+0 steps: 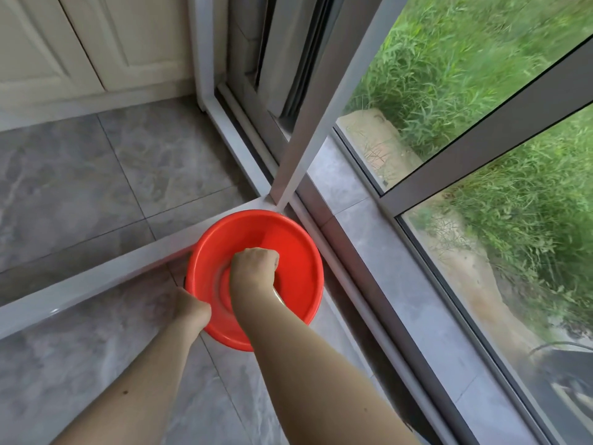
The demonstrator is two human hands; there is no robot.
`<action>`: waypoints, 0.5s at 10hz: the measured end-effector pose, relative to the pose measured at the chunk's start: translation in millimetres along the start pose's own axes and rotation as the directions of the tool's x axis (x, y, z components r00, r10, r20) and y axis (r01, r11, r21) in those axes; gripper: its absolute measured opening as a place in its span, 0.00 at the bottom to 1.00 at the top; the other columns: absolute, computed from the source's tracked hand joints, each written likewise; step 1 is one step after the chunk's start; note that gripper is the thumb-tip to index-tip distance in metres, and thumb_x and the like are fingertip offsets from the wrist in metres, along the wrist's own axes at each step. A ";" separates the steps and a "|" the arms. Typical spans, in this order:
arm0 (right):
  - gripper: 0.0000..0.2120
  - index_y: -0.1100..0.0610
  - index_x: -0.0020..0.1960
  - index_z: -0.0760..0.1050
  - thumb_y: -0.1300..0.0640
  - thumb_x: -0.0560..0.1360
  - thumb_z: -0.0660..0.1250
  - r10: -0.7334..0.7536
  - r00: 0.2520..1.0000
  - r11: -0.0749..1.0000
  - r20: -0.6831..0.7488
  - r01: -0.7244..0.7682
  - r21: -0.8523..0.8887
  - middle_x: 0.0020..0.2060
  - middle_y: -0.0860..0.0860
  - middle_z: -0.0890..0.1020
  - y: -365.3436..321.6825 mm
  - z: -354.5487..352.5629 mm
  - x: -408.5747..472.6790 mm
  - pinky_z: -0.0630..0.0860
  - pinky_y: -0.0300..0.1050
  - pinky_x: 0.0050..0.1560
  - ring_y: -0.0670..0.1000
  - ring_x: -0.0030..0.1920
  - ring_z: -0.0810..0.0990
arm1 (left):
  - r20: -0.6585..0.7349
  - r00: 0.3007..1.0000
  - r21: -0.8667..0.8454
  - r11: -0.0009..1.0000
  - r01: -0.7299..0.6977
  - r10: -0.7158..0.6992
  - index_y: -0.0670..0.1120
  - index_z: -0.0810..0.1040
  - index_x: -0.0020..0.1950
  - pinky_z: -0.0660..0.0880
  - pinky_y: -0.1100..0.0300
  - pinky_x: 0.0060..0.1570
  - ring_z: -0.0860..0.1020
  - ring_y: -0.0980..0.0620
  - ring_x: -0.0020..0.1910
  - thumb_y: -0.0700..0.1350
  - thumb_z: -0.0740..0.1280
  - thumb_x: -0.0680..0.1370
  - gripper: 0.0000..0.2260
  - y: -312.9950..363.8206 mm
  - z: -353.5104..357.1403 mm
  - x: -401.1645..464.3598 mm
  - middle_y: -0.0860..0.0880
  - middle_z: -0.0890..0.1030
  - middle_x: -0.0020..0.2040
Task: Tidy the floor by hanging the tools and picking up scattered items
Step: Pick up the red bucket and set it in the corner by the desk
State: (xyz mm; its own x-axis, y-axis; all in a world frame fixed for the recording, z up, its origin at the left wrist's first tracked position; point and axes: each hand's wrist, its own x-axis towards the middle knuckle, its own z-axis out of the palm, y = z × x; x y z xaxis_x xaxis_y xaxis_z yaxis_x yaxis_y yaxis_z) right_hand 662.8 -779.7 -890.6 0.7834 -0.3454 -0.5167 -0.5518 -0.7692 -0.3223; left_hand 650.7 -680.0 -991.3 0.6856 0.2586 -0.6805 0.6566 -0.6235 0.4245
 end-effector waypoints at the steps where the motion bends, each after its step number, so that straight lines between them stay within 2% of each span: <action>1: 0.09 0.55 0.42 0.74 0.68 0.72 0.60 -0.247 0.954 0.673 0.170 0.295 -0.678 0.37 0.50 0.73 -2.9 -3.7 -6.5 0.61 0.42 0.29 0.52 0.35 0.74 | 0.056 0.995 -0.056 0.994 0.089 -0.086 0.39 0.78 0.52 0.79 0.50 0.47 0.81 0.38 0.46 0.37 0.68 0.70 0.11 -6.5 4.7 6.9 0.37 0.81 0.48; 2: 0.09 0.53 0.39 0.71 0.66 0.71 0.62 -0.185 0.979 0.675 0.085 0.189 -0.713 0.31 0.49 0.68 -0.6 -8.1 -9.0 0.55 0.39 0.28 0.49 0.29 0.66 | 0.127 0.976 -0.142 0.971 0.194 -0.177 0.38 0.74 0.61 0.78 0.46 0.54 0.79 0.38 0.52 0.38 0.66 0.74 0.16 -10.7 12.0 11.6 0.38 0.79 0.54; 3: 0.11 0.52 0.45 0.76 0.67 0.71 0.62 -0.159 0.987 0.721 0.015 0.126 -0.682 0.37 0.48 0.75 3.0 -10.2 -13.4 0.54 0.39 0.28 0.49 0.34 0.71 | 0.234 0.951 -0.213 0.944 0.252 -0.201 0.38 0.71 0.67 0.76 0.49 0.55 0.76 0.38 0.61 0.38 0.63 0.78 0.17 -10.3 19.1 4.9 0.38 0.76 0.63; 4: 0.12 0.53 0.50 0.77 0.66 0.72 0.62 -0.184 0.983 0.727 0.007 0.141 -0.672 0.46 0.48 0.79 7.9 -14.3 -16.4 0.54 0.39 0.28 0.50 0.44 0.78 | 0.342 0.920 -0.240 0.929 0.283 -0.192 0.35 0.71 0.67 0.73 0.54 0.43 0.77 0.40 0.56 0.38 0.62 0.80 0.16 -8.2 22.2 -10.0 0.36 0.76 0.58; 5: 0.13 0.55 0.53 0.78 0.67 0.73 0.61 -0.147 0.989 0.762 0.016 0.124 -0.635 0.50 0.50 0.80 14.3 -24.5 -26.1 0.55 0.39 0.28 0.52 0.49 0.79 | 0.389 0.912 -0.207 0.952 0.226 -0.132 0.34 0.73 0.65 0.67 0.60 0.34 0.75 0.46 0.47 0.40 0.63 0.80 0.16 -5.9 22.1 -32.4 0.38 0.77 0.55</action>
State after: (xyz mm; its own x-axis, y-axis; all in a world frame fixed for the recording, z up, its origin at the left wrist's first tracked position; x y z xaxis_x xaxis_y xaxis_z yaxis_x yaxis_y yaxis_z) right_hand 641.5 -794.8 -862.3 0.8514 -0.2199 -0.4762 -0.1420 -0.9706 0.1943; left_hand 617.6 -701.0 -985.0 0.4161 0.0313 -0.9088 0.8451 -0.3823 0.3738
